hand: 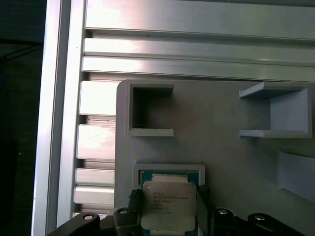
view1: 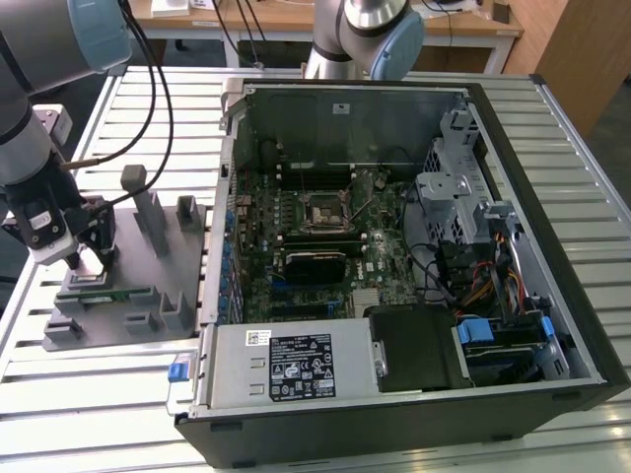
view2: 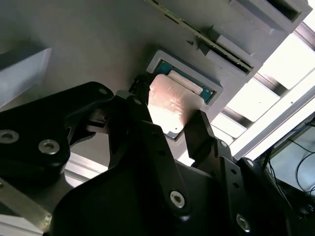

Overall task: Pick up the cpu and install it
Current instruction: 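Pick up the cpu and move it towards the insertion slot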

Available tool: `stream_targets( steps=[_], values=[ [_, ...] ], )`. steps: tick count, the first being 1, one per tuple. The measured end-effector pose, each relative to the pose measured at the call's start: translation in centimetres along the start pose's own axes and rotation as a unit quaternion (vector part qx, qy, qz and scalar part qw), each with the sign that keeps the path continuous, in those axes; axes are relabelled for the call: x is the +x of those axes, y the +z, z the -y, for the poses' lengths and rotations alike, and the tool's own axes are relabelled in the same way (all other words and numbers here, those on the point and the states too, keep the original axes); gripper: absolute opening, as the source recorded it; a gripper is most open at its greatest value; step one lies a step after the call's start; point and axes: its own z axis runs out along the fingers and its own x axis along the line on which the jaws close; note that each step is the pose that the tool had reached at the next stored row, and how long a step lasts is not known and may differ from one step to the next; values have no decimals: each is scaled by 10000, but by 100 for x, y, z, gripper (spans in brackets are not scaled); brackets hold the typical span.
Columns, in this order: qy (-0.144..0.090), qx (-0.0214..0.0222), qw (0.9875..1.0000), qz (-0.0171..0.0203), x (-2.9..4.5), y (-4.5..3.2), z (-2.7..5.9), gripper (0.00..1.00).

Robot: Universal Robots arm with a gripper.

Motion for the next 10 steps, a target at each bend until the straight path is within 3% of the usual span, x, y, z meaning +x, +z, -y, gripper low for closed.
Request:
stream_targets(
  steps=[10],
  values=[
    [0, 0, 10000, 1, -8, -11, 0, 53]
  ],
)
